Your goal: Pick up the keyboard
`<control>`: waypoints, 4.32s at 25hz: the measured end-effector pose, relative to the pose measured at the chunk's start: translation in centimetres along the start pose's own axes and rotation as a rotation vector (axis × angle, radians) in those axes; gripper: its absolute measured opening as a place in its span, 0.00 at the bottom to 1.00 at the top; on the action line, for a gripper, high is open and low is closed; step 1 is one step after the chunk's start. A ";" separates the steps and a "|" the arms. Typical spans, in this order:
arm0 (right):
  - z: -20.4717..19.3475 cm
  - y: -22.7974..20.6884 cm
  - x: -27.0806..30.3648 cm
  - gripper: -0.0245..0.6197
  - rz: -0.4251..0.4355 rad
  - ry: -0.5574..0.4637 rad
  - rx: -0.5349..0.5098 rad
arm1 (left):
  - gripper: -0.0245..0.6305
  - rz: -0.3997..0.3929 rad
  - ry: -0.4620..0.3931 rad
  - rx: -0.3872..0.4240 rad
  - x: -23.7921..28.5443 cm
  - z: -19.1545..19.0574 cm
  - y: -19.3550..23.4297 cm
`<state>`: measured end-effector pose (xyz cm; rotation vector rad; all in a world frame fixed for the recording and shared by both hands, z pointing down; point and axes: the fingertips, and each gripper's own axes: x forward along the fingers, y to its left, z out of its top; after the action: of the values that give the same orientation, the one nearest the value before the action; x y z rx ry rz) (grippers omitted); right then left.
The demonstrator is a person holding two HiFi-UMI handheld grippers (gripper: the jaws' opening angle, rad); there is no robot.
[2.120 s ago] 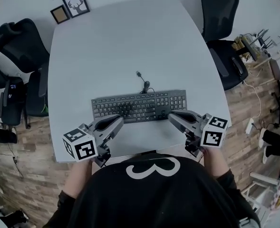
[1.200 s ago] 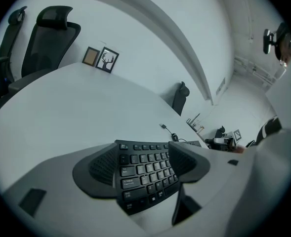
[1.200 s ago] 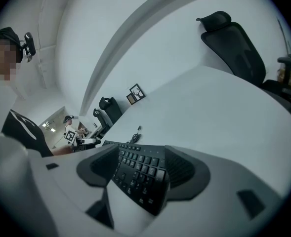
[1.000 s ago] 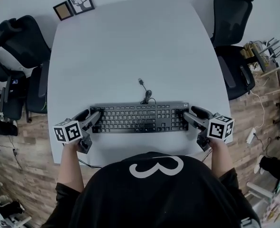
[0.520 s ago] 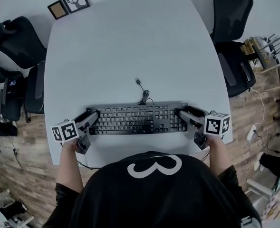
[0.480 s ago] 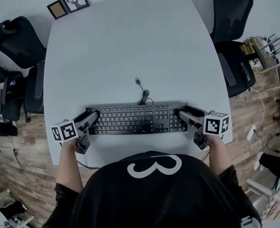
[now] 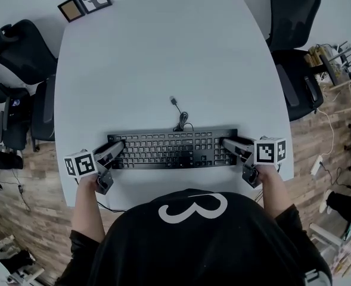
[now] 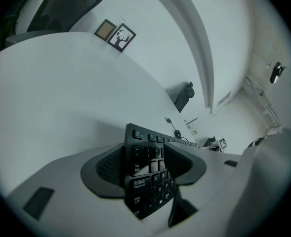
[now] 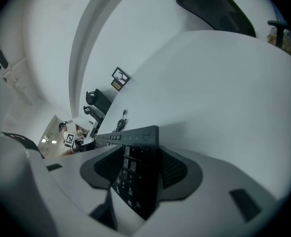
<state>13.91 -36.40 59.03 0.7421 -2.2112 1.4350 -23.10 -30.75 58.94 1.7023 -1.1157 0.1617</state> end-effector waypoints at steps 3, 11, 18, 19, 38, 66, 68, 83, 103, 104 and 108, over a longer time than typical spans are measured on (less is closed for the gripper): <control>0.1 -0.4 0.1 0.33 -0.017 0.007 0.018 | 0.38 0.021 0.008 -0.003 0.0 0.1 0.4; 0.3 -0.7 0.0 0.31 -0.045 0.003 -0.013 | 0.36 0.040 0.003 0.009 0.1 0.0 0.5; 0.1 -0.5 0.2 0.31 -0.033 0.006 0.007 | 0.35 0.032 0.011 0.000 0.1 0.1 0.6; 0.1 -0.5 0.2 0.31 -0.031 0.008 0.008 | 0.35 0.032 0.011 -0.001 0.1 0.1 0.6; 0.4 -0.4 0.0 0.31 -0.060 -0.054 -0.014 | 0.35 0.046 -0.018 0.000 0.1 0.3 0.6; 0.6 25.5 -15.5 0.31 0.061 -0.573 -0.491 | 0.36 -0.083 -0.548 0.419 -25.9 4.3 -15.4; -0.3 27.4 -17.3 0.31 0.076 -0.613 -0.534 | 0.36 -0.088 -0.595 0.452 -28.3 3.4 -17.2; -6.6 39.0 -26.2 0.31 0.150 -0.810 -0.734 | 0.36 -0.130 -0.825 0.620 -42.2 -1.7 -25.0; -7.4 40.0 -27.2 0.31 0.142 -0.812 -0.707 | 0.36 -0.127 -0.805 0.630 -43.6 -1.4 -26.2; -7.3 40.0 -27.2 0.31 0.145 -0.813 -0.707 | 0.37 -0.125 -0.806 0.630 -43.6 -1.4 -26.2; -7.3 40.0 -27.2 0.31 0.151 -0.809 -0.703 | 0.37 -0.116 -0.806 0.628 -43.8 -1.5 -26.3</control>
<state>10.37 -10.64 17.64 0.9991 -3.1358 0.2906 -27.61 -3.12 16.21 2.4969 -1.6510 -0.3145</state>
